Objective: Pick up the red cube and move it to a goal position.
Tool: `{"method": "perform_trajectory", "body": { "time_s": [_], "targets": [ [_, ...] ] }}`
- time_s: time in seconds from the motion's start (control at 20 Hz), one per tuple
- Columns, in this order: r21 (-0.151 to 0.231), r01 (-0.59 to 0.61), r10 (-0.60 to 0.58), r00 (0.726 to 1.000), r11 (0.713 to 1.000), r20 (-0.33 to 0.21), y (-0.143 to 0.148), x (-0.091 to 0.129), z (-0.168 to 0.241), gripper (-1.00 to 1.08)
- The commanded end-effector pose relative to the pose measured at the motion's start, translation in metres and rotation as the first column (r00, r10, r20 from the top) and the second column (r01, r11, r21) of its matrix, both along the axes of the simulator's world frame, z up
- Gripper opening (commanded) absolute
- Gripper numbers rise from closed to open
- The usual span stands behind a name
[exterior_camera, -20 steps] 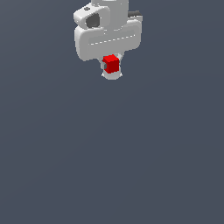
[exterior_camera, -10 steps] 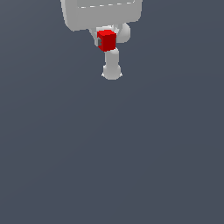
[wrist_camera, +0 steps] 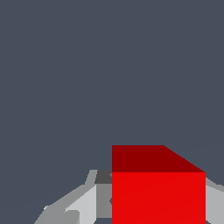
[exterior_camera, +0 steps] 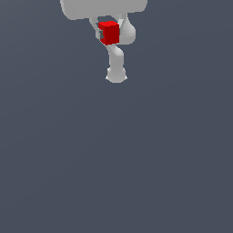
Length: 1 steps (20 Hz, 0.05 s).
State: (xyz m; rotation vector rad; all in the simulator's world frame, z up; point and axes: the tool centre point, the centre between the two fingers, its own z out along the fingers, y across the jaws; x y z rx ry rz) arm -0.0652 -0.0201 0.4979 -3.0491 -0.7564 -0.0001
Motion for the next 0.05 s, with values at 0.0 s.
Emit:
{"method": "perform_trajectory", "body": {
  "time_s": [0.0],
  "targets": [
    [0.000, 0.000, 0.000, 1.000, 1.000, 0.000, 0.0001, 0.0003, 0.0002, -1.00]
  ]
}}
